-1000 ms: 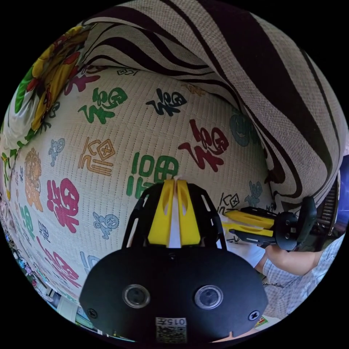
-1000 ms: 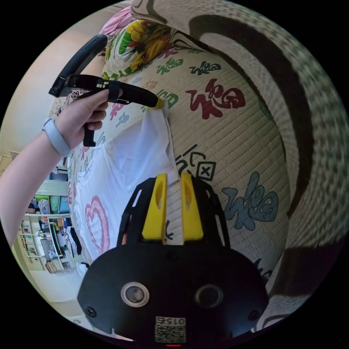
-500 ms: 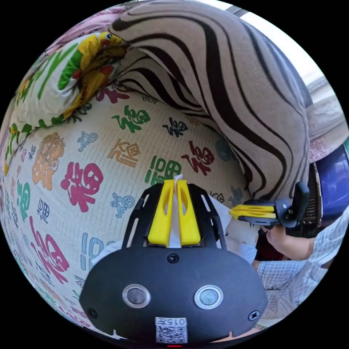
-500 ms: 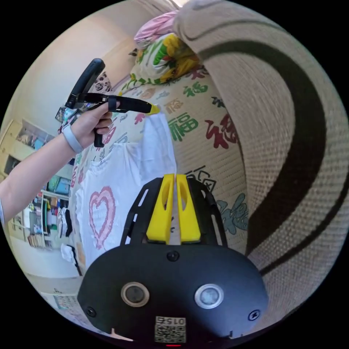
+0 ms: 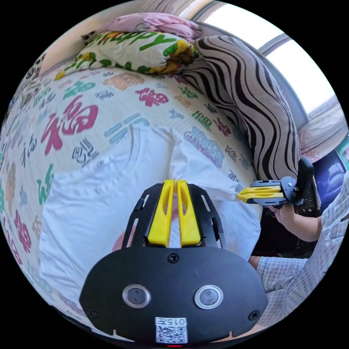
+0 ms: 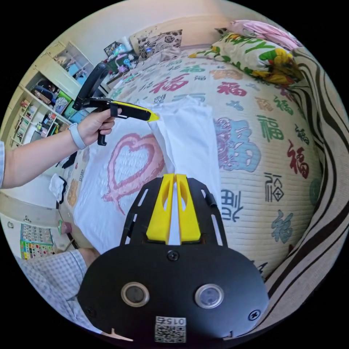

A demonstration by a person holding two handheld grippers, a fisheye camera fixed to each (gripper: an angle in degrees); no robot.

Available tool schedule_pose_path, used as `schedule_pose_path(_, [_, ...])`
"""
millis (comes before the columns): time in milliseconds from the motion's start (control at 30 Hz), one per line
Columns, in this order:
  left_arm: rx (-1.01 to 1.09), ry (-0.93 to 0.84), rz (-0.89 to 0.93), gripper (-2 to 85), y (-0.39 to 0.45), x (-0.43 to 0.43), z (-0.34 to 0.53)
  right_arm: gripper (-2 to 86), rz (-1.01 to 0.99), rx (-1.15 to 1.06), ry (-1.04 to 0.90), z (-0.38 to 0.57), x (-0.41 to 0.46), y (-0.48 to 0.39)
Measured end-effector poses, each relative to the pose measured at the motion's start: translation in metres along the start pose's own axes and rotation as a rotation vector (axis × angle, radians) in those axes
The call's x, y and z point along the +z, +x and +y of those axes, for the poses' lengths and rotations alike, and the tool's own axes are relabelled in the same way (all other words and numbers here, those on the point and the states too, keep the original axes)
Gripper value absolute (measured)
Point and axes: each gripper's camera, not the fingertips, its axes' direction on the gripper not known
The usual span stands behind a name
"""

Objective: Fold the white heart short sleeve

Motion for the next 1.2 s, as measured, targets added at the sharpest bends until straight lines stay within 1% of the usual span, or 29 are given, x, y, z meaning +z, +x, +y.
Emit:
schedule_pose_path(133, [-0.097,-0.088,0.052,2.4,-0.024,0.008,0.029,3.1,-0.018,-0.016,-0.131,0.006,0.035,-0.006])
schedule_pose_path(233, [-0.108,-0.080,0.052,5.2,-0.026,-0.012,0.032,4.1,-0.040,-0.009,-0.205,0.011,0.040,-0.003])
schedule_pose_path(300, [-0.083,-0.053,0.039,5.7,-0.021,-0.029,0.026,4.0,-0.012,-0.003,-0.181,0.009,0.030,-0.001])
schedule_pose_path(367, [-0.025,-0.009,0.052,5.9,-0.006,-0.044,0.011,3.1,0.011,0.003,-0.096,-0.002,0.015,0.004])
schedule_pose_path(433, [0.023,0.002,0.020,5.9,0.008,-0.048,-0.002,2.4,0.014,0.007,-0.061,-0.015,0.014,0.009])
schedule_pose_path(500, [0.044,-0.003,0.014,5.8,0.015,-0.044,-0.012,1.7,0.022,0.013,-0.074,-0.028,0.024,0.013])
schedule_pose_path(533, [0.047,-0.036,0.024,5.7,0.016,-0.037,-0.017,1.2,0.026,0.014,-0.093,-0.035,0.033,0.016])
schedule_pose_path(600, [0.033,-0.098,-0.014,5.2,0.013,-0.026,-0.019,0.5,0.012,0.006,-0.136,-0.038,0.047,0.018])
schedule_pose_path(633, [0.023,-0.141,-0.057,4.3,0.010,-0.020,-0.016,0.1,0.002,0.009,-0.183,-0.037,0.057,0.020])
schedule_pose_path(667, [0.027,-0.147,-0.070,2.9,0.007,-0.021,-0.014,0.0,-0.002,0.021,-0.231,-0.033,0.066,0.023])
schedule_pose_path(733, [0.023,-0.143,-0.055,1.8,0.004,-0.029,-0.013,-0.1,-0.038,0.031,-0.199,-0.025,0.064,0.027])
schedule_pose_path(800, [0.061,-0.200,-0.017,1.7,0.003,-0.034,-0.017,-0.1,-0.076,0.073,-0.212,-0.020,0.061,0.035])
schedule_pose_path(833, [0.079,-0.249,-0.013,2.0,0.003,-0.040,-0.024,0.0,-0.104,0.101,-0.218,-0.020,0.055,0.041])
schedule_pose_path(867, [0.087,-0.260,-0.035,2.6,0.002,-0.049,-0.035,0.2,-0.103,0.121,-0.204,-0.021,0.046,0.047])
schedule_pose_path(900, [0.095,-0.248,-0.040,2.9,0.003,-0.056,-0.041,0.5,-0.091,0.128,-0.182,-0.022,0.040,0.050])
schedule_pose_path(967, [0.113,-0.159,-0.012,5.4,0.007,-0.080,-0.079,2.1,-0.021,0.156,-0.078,-0.030,0.017,0.063])
schedule_pose_path(1033, [0.092,-0.116,0.012,7.1,0.009,-0.086,-0.114,4.6,0.010,0.171,-0.046,-0.041,0.010,0.077])
schedule_pose_path(1133, [0.046,-0.102,0.052,7.4,0.011,-0.075,-0.166,7.2,0.007,0.191,-0.093,-0.058,0.021,0.099])
schedule_pose_path(1200, [0.018,-0.139,0.023,7.3,0.011,-0.062,-0.187,7.6,-0.024,0.189,-0.123,-0.066,0.031,0.108])
